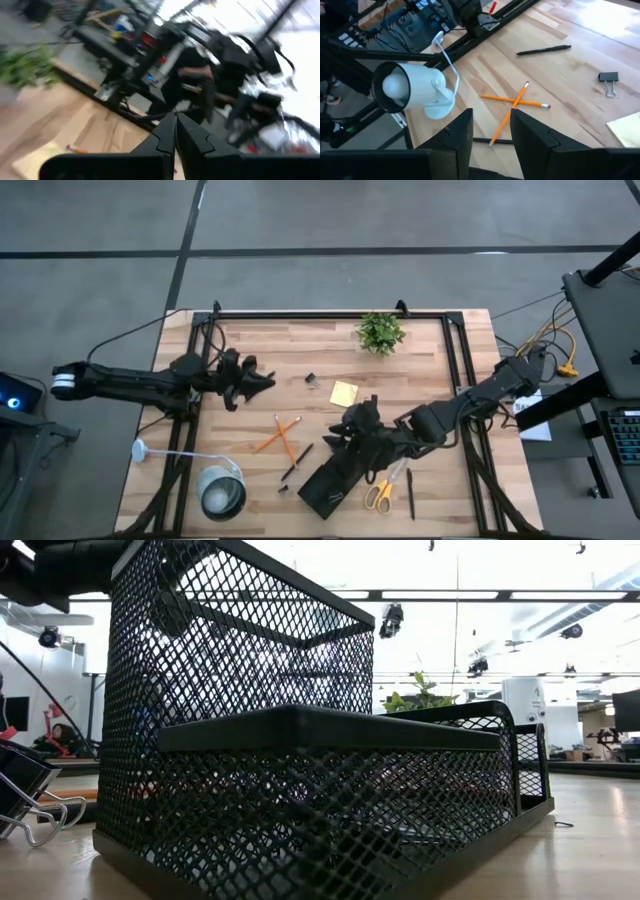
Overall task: Pick and place office supplies into organizer
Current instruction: Put the left top pencil into the desk organizer
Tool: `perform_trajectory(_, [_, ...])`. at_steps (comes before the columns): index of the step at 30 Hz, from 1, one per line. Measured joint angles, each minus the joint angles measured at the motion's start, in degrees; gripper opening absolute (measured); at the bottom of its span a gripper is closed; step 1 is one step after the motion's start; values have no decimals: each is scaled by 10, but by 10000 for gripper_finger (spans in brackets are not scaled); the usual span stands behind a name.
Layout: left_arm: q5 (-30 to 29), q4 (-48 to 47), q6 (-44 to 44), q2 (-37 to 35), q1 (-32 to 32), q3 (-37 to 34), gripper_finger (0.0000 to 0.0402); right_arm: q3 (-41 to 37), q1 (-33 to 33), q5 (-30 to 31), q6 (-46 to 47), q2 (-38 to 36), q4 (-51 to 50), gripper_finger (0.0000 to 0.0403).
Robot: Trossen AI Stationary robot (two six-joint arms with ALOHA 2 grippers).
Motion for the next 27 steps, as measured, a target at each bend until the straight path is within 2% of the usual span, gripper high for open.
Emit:
perform_trajectory(4, [61,-33,122,29,0,24,0,0,0,0,-5,3,-2,120])
perform_trajectory(7, [86,-74,232,49,-5,37,1,0,0,0,-5,3,-11,117])
perform_trajectory(11, [84,-99,256,80,-4,42,19,0,0,-14,5,3,-36,117])
perform_trajectory(15, [82,-147,261,111,-6,61,59,0,1,-46,23,2,-66,118])
perform_trajectory(19, [78,-162,376,141,-10,86,98,0,2,-77,15,1,-62,117])
perform_trajectory(23, [66,-160,468,169,-13,112,107,0,2,-86,-14,-13,-32,117])
perform_trajectory(27, [64,-160,495,199,-16,133,107,0,-1,-76,-50,-39,0,119])
